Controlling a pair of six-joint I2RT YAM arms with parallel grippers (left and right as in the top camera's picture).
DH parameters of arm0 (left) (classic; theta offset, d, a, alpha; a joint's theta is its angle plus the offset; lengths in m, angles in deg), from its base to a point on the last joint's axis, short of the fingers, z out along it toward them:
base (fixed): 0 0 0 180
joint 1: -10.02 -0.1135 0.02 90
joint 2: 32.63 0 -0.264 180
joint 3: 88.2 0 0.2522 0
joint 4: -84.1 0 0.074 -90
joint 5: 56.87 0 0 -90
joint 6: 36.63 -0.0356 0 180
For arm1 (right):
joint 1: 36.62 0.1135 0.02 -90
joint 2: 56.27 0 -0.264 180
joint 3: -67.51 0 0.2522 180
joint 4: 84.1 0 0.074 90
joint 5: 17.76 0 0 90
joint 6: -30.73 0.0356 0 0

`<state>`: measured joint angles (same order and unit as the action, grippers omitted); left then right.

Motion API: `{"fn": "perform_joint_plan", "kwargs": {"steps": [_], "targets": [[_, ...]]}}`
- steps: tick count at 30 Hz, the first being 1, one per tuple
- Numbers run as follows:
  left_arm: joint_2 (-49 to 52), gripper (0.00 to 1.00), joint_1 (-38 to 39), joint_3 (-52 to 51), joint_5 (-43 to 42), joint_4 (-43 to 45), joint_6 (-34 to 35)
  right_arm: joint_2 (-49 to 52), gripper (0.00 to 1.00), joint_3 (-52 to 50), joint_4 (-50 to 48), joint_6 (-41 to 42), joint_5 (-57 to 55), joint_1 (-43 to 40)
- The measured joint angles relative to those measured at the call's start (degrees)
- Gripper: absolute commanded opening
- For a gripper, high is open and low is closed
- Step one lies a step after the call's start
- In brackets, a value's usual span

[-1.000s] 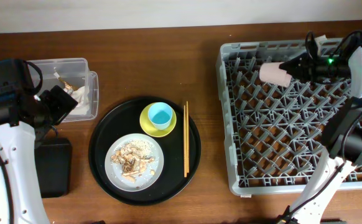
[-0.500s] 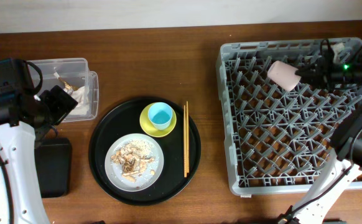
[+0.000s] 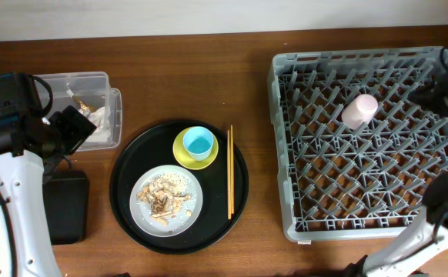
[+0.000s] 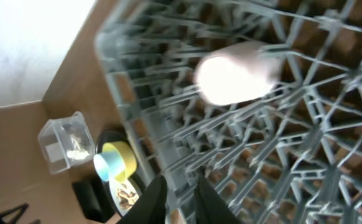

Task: Sort waste into correct bins and load items into the dishwasher rack
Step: 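Reach the right gripper to the blue cup and grasp it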

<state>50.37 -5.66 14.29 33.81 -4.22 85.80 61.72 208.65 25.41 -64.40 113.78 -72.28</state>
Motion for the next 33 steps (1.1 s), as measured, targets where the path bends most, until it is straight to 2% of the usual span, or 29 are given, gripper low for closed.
{"fn": "perform_joint_plan", "kwargs": {"steps": [3, 5, 6, 7, 10, 11, 14, 17, 24, 33], "targets": [[0.0, 0.99, 0.0, 0.0, 0.0, 0.0, 0.0, -7.3, 0.69, 0.5, 0.2, 0.2, -1.0, 5.6], [0.0, 0.99, 0.0, 0.0, 0.0, 0.0, 0.0, -11.4, 0.83, 0.9, -0.5, 0.0, -1.9, 13.0], [0.0, 0.99, 0.0, 0.0, 0.0, 0.0, 0.0, -12.6, 0.97, 1.0, -1.2, -0.1, -2.4, 17.0], [0.0, 0.99, 0.0, 0.0, 0.0, 0.0, 0.0, -13.6, 0.98, 1.1, -2.2, 0.0, -3.0, 22.7], [0.0, 0.99, 0.0, 0.0, 0.0, 0.0, 0.0, -13.1, 1.00, 1.1, -7.0, 1.8, -7.1, 38.5], [0.0, 0.99, 0.0, 0.0, 0.0, 0.0, 0.0, -12.5, 0.97, 1.0, -8.5, 3.0, -9.3, 43.2], [0.0, 0.99, 0.0, 0.0, 0.0, 0.0, 0.0, -8.5, 0.73, 1.0, -12.3, 7.0, -17.4, 56.5], [0.0, 0.99, 0.0, 0.0, 0.0, 0.0, 0.0, -2.1, 0.53, 1.0, -15.5, 12.3, -26.9, 67.4], [0.0, 0.99, 0.0, 0.0, 0.0, 0.0, 0.0, 11.7, 0.53, 0.7, -19.5, 20.2, -40.1, 80.8], [0.0, 0.99, 0.0, 0.0, 0.0, 0.0, 0.0, 16.5, 0.53, 0.3, -24.2, 21.7, -46.2, 85.5]]}}
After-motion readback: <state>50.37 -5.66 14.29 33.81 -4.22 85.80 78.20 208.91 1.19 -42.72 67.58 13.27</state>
